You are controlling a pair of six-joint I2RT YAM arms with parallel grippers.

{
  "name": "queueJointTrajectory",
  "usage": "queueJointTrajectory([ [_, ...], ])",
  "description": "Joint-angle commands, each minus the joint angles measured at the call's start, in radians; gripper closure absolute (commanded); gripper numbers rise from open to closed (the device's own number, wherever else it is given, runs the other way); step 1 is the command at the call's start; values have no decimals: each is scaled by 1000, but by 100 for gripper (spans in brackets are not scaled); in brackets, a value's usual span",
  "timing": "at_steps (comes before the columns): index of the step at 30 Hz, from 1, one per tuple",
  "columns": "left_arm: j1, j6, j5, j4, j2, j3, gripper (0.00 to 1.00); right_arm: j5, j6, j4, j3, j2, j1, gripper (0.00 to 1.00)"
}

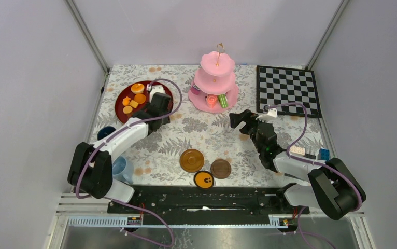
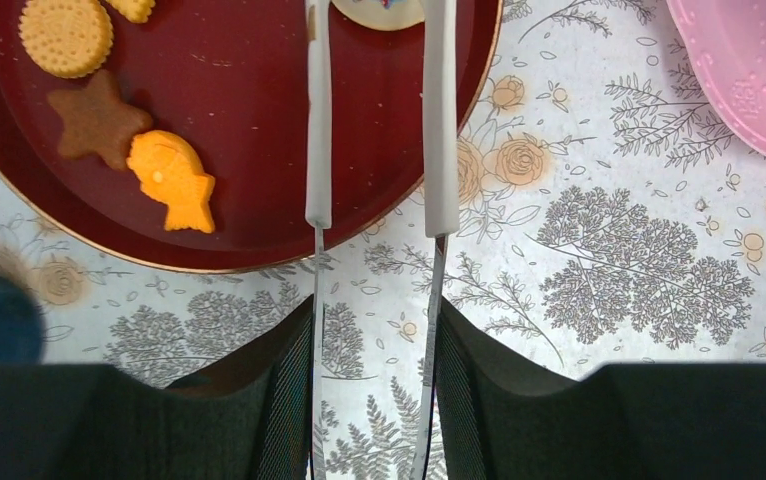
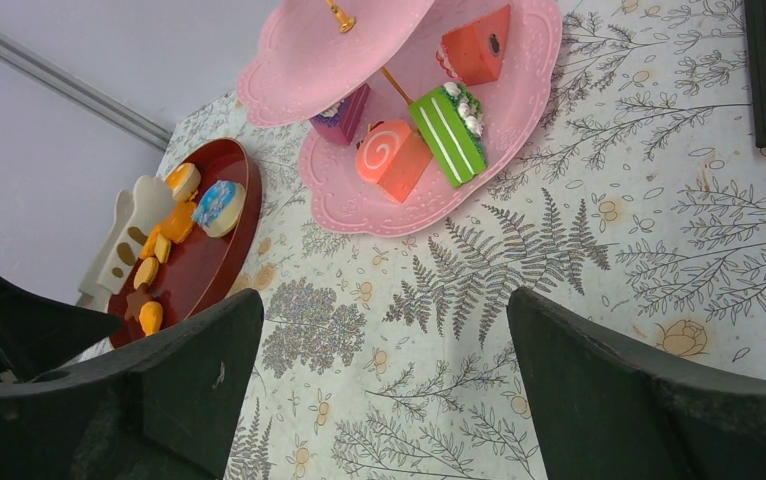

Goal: Serve the afternoon tea
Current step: Pick up the clamp from the tray, then pick up the desert from the tray.

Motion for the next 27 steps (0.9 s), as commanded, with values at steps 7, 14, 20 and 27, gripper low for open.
queueJointTrajectory([
  [7,131,133,167,-272,-2,257,56,8,1,44,-5,-16,-12,0],
  [14,222,175,307,-337,90,390,53,6,3,44,-7,-16,-12,0],
  [20,246,187,396,-366,182,463,53,7,4,44,-6,-16,-15,0],
  [27,260,184,407,-358,216,469,55,5,5,44,-7,-17,-19,0],
])
